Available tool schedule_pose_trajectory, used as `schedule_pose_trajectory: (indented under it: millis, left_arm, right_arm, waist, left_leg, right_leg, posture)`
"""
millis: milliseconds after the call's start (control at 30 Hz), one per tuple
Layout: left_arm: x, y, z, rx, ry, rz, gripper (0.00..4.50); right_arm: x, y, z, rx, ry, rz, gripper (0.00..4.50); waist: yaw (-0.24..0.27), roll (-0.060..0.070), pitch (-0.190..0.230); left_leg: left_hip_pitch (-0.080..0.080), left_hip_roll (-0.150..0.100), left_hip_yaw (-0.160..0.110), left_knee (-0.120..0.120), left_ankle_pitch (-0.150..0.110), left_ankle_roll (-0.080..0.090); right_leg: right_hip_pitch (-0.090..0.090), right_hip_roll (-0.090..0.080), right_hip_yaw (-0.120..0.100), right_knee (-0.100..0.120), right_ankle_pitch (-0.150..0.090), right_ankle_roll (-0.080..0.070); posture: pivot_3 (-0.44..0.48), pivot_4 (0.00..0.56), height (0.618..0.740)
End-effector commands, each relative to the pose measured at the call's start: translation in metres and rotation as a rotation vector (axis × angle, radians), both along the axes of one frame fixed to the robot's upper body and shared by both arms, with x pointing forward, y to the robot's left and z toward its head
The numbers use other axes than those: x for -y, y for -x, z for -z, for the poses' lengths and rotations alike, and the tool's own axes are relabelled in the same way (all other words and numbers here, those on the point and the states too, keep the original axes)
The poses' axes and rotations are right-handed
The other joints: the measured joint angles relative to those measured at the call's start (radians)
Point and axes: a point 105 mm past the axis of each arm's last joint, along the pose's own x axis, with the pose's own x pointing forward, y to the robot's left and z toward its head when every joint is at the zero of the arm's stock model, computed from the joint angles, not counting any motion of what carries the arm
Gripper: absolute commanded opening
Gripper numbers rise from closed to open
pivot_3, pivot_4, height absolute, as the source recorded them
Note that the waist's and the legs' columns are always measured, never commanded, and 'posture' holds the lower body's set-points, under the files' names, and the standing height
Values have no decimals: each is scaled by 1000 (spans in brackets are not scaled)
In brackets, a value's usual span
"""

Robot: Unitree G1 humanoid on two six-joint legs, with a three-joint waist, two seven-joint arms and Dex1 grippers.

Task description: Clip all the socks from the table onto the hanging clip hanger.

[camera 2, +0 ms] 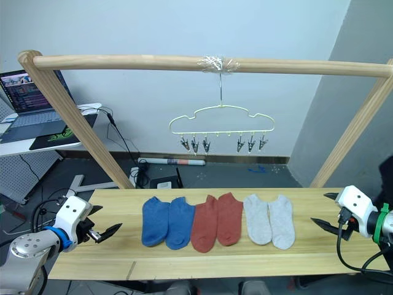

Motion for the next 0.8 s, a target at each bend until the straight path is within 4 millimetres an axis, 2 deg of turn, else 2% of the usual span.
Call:
schedule_pose_trajectory:
  millis: [33, 200, 433, 600, 800]
  left_arm:
    - [-3, -6, -13, 44, -29, 20, 4494]
    - [-5, -9, -19, 115, -13, 3, 4494]
    - [-13, -8, -18, 123, -11, -47, 4494]
    - [-13, -8, -19, 139, 6, -62, 4494]
    - [-8, -10, -20, 187, 0, -88, 4494]
  right_arm:
    - [0, -6, -15, 64, -1, -4, 4500]
    - [-7, -12, -19, 90, -69, 34, 4500]
    - [-8, -15, -24, 113, -114, 62, 4500]
    - [-5, -22, -29, 179, -87, 77, 4500]
    - [-11, -25, -32, 229, -67, 56, 4500]
  waist:
    - [0, 0, 0]
    - [0, 0, 0]
    - [1, 0, 0]
    - [0, 0, 0]
    - [0, 0, 0]
  left_leg:
    - [0, 0, 0, 0, 0, 0]
    - [0, 0, 0, 0, 0, 0]
    - [0, 0, 0, 0, 0, 0]
    - [0, 0, 0, 0, 0, 0]
    - [0, 0, 0, 0, 0, 0]
  right_leg:
    - [0, 0, 0, 0, 0, 0]
    - [0, 0, 0, 0, 0, 0]
    - [0, 0, 0, 0, 0, 0]
    - [0, 0, 0, 1, 0, 0]
    - [0, 0, 0, 1, 0, 0]
  posture:
    - [34, 44, 737]
    - [33, 41, 737]
    - [30, 44, 737]
    - [29, 49, 737]
    - [21, 65, 737]
